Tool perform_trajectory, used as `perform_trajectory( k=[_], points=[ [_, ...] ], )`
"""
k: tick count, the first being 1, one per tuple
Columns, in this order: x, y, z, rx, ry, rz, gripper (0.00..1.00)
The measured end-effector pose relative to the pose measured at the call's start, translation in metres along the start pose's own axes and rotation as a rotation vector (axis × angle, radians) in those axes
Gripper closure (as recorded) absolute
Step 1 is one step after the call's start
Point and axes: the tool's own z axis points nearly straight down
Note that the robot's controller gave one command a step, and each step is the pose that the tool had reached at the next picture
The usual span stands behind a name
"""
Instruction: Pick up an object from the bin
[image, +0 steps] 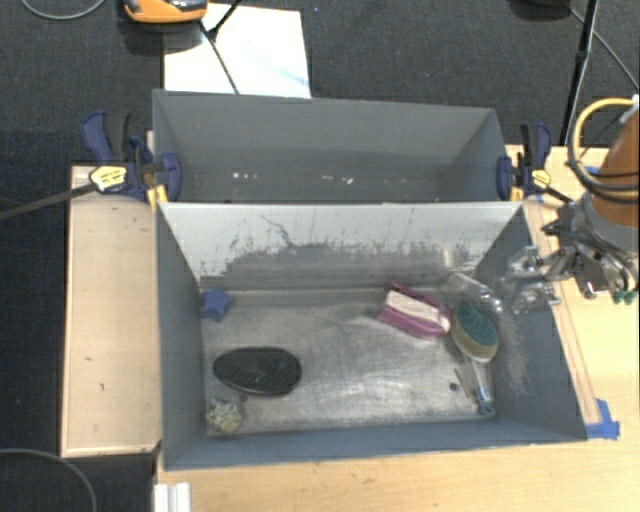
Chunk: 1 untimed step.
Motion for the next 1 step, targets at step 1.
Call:
perform_trajectory(
  k=[1],
  points=[
    [-0.0488, 0.0822, 0.0886, -0.010, 0.011, -0.187, 1.00]
  ],
)
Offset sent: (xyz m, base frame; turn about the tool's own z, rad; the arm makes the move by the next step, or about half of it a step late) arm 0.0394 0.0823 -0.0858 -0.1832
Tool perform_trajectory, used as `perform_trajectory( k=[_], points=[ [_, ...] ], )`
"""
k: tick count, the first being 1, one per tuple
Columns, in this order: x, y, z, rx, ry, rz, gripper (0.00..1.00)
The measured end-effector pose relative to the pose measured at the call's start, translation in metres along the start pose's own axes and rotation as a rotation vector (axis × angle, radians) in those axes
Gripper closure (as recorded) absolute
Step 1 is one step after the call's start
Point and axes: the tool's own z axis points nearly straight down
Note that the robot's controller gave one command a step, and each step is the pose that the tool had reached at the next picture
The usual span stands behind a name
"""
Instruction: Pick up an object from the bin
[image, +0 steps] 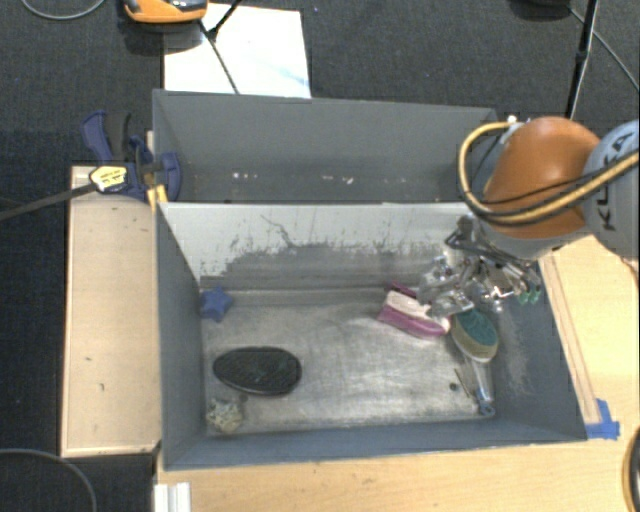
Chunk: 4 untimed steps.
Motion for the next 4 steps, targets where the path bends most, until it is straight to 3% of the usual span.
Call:
perform_trajectory(
  k=[1, 2, 3, 4],
  points=[
    [0.019, -0.017, -0.047, 0.008, -0.008, 0.068, 1.00],
    [0.019, -0.016, -0.045, 0.006, -0.005, 0.067, 0.00],
    [-0.002, 0.014, 0.063, 0.006, -0.006, 0.092, 0.00],
    [-0.007, 0.011, 0.054, 0.014, -0.027, 0.094, 1.00]
  ],
)
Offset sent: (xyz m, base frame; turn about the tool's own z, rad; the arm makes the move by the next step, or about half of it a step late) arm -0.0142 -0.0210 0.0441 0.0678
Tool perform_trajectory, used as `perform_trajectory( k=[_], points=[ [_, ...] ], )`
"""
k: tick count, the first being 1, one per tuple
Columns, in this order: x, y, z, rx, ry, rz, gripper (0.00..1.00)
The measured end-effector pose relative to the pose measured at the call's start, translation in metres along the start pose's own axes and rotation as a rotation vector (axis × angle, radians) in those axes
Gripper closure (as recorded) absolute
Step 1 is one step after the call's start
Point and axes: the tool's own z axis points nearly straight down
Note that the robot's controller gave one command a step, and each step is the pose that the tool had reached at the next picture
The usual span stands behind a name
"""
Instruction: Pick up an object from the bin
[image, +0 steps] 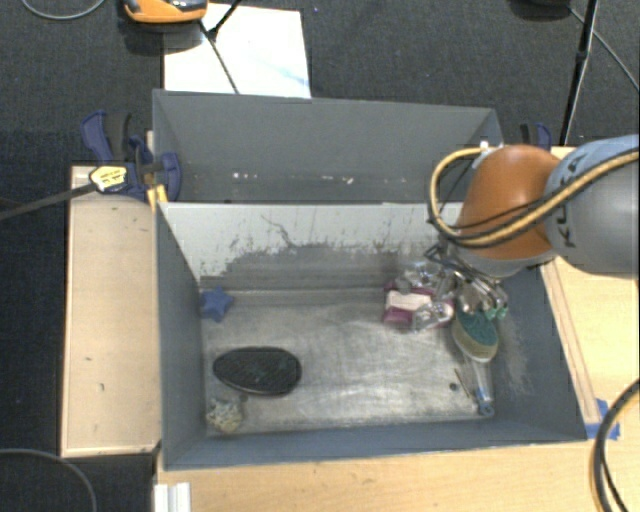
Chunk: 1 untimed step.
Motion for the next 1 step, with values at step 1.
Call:
perform_trajectory(
  k=[1],
  points=[
    [0.0022, 0.0004, -0.1472, -0.004, 0.014, 0.028, 1.00]
  ],
)
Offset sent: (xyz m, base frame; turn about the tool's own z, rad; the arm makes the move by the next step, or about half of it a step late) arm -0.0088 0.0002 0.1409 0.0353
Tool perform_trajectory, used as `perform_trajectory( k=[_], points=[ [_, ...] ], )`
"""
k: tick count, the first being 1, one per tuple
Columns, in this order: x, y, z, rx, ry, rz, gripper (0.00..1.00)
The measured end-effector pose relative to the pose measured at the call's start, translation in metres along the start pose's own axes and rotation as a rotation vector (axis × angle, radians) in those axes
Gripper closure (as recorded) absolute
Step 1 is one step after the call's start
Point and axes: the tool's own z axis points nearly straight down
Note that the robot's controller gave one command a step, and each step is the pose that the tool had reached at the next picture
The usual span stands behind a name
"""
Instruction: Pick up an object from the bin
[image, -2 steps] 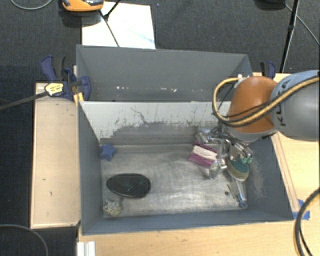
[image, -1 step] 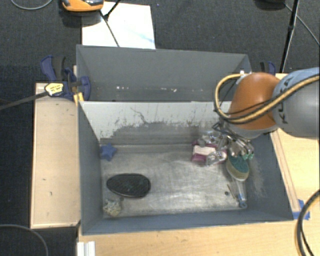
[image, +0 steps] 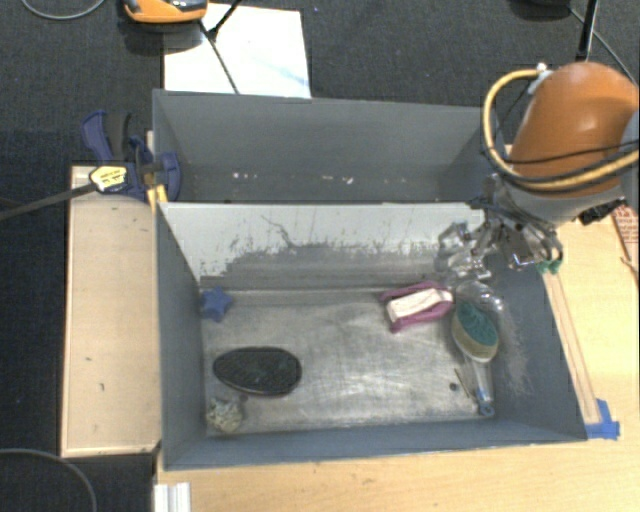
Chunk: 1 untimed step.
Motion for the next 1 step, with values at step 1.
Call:
perform_trajectory(
  k=[1],
  points=[
    [0.0016, 0.0004, 0.0053, -0.003, 0.009, 0.000, 0.00]
  ],
)
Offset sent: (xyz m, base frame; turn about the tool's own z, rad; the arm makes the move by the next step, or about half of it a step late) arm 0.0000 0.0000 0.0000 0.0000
